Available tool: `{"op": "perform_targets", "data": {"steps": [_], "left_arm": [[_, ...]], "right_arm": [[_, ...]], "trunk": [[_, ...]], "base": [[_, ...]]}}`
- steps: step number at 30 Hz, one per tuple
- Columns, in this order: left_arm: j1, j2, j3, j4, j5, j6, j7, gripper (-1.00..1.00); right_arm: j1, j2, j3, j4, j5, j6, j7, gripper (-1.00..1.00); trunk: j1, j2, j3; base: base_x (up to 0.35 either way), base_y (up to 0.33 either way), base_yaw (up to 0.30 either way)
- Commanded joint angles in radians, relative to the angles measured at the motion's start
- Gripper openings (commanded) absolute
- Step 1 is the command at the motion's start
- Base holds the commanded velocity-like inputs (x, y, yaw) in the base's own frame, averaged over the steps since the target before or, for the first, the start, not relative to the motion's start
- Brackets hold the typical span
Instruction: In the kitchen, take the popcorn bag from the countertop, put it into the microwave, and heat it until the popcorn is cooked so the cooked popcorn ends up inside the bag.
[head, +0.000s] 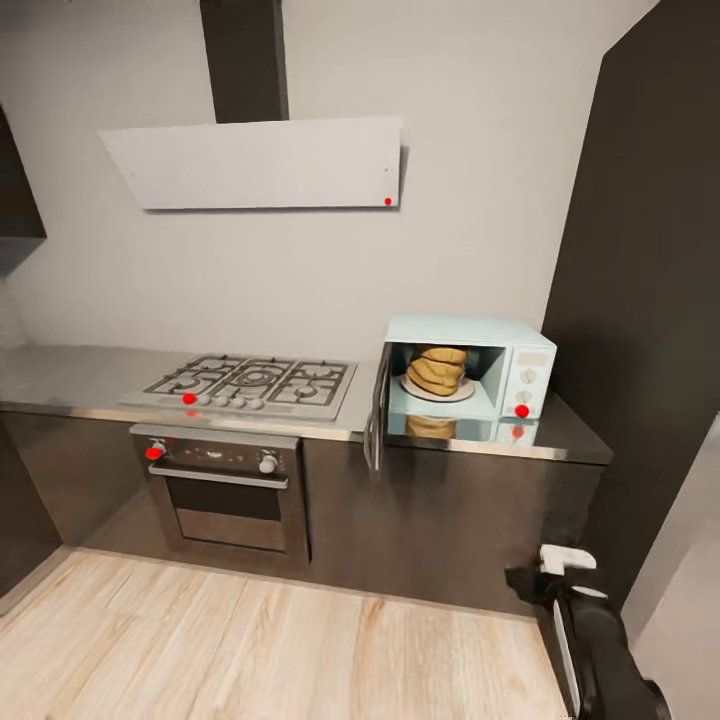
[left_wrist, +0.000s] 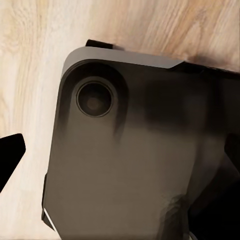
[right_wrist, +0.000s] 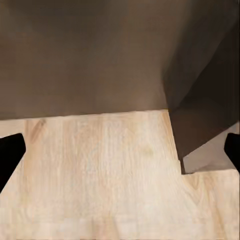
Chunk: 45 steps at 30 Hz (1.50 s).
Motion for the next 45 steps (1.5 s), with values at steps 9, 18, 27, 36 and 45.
{"op": "perform_targets", "data": {"steps": [9, 18, 27, 36, 45], "left_arm": [[0.000, 0.001, 0.000, -0.001, 0.005, -0.003, 0.000, 1.00], [0.000, 0.001, 0.001, -0.002, 0.005, -0.003, 0.000, 1.00], [0.000, 0.021, 0.000, -0.349, -0.008, 0.054, 0.009, 1.00], [0.000, 0.022, 0.000, -0.315, 0.004, 0.153, 0.008, 1.00], [0.000, 0.028, 0.001, -0.253, 0.003, 0.154, 0.008, 1.00]], "right_arm": [[0.191, -0.061, -0.002, 0.900, 0.016, -0.455, -0.021, 1.00], [0.192, -0.058, 0.001, 1.083, 0.010, -0.554, -0.061, 1.00], [0.192, -0.065, -0.004, 1.230, 0.005, -0.708, -0.136, 1.00], [0.192, -0.066, -0.003, 1.232, 0.005, -0.706, -0.139, 1.00], [0.192, -0.066, 0.002, 1.232, 0.008, -0.702, -0.139, 1.00]], "trunk": [[-0.001, -0.001, -0.001], [-0.001, -0.001, -0.001], [-0.001, -0.001, -0.001], [-0.001, -0.001, -0.001], [-0.001, -0.001, -0.001]], "base": [[-0.179, 0.000, 0.000], [-0.002, 0.000, 0.000], [0.000, 0.000, -0.175], [0.012, 0.000, -0.235], [0.283, 0.000, -0.011]]}}
